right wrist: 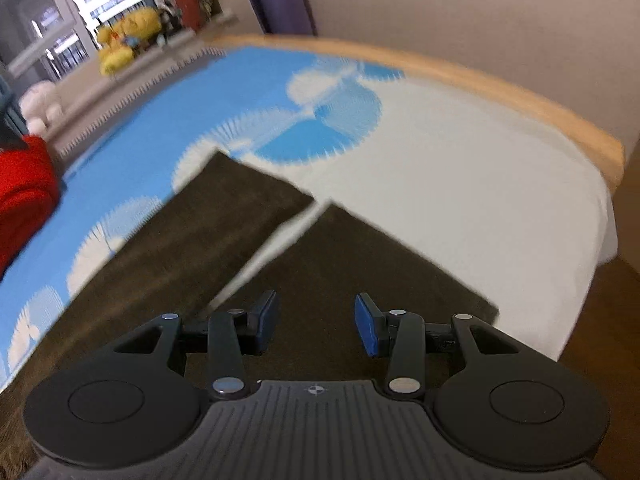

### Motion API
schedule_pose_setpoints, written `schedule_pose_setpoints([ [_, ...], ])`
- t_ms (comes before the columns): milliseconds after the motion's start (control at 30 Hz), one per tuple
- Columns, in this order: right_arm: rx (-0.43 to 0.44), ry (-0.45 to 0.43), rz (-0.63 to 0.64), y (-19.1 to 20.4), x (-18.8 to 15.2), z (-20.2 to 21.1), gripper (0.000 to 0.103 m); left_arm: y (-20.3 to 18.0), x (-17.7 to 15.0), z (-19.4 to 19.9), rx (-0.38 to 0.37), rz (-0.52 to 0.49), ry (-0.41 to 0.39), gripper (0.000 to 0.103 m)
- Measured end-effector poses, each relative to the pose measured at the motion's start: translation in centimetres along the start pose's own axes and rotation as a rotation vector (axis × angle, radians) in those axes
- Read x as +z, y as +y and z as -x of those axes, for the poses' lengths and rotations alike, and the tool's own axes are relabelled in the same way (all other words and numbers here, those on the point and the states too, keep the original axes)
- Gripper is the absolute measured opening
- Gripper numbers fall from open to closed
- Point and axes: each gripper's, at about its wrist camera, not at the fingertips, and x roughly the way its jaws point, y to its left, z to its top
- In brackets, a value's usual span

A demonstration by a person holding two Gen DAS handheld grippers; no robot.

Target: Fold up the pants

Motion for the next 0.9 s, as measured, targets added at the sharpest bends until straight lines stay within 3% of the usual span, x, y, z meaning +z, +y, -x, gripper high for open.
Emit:
schedule_pose_setpoints([
  [100, -0.025, 0.078, -0.027, -1.1, -0.2, -1.7, 0.044, 1.9, -1.9, 2.8, -0.031, 0.101, 0.084, 0.053],
  [233, -0.019, 0.133, -0.058, -2.1, -0.3, -3.1, 0.044, 3.1, -6.5, 6.1, -0.036, 0.072, 0.119, 0.066],
  [333, 0.006, 0.153, -0.065, -1.8, -0.3, -3.5, 0.044, 4.2, -10.3, 5.9, -0.029, 0.105, 0.113, 0.071],
  [367, 0.015, 0.155, -0.057, -1.6, -0.3, -3.5, 0.044, 4.7, -11.6, 5.1, -0.025, 0.127, 0.146, 0.071],
  [400, 0.021, 0.157, -0.045, -1.4, -0.4, -3.5, 0.044, 5.0, -12.2, 4.3, -0.012, 0.132, 0.197, 0.07],
  [500, 0.033, 0.163, -0.026, -0.8, -0.8, -3.2, 0.044, 5.1, -12.7, 3.5, 0.032, 0.092, 0.177, 0.072],
  [600, 0.048, 0.177, -0.014, -0.5, -1.2, -3.0, 0.045, 4.9, -13.4, 2.5, 0.006, 0.067, 0.227, 0.071],
  [633, 0.051, 0.176, -0.007, -0.4, -1.3, -2.8, 0.044, 4.7, -13.5, 2.6, 0.006, 0.042, 0.222, 0.065],
  [700, 0.055, 0.163, 0.01, 0.0, -1.5, -2.4, 0.044, 4.0, -13.4, 3.2, 0.013, -0.025, 0.205, 0.036],
  [767, 0.059, 0.158, 0.028, 0.3, -1.8, -2.1, 0.045, 4.1, -12.9, 4.8, 0.017, -0.037, 0.171, 0.02],
  [833, 0.064, 0.158, 0.041, 0.5, -2.0, -1.9, 0.045, 5.0, -12.5, 7.6, -0.024, 0.001, 0.103, 0.019],
  [900, 0.062, 0.158, 0.055, 0.6, -2.1, -1.9, 0.045, 5.4, -13.0, 9.4, 0.007, -0.024, 0.077, 0.019],
])
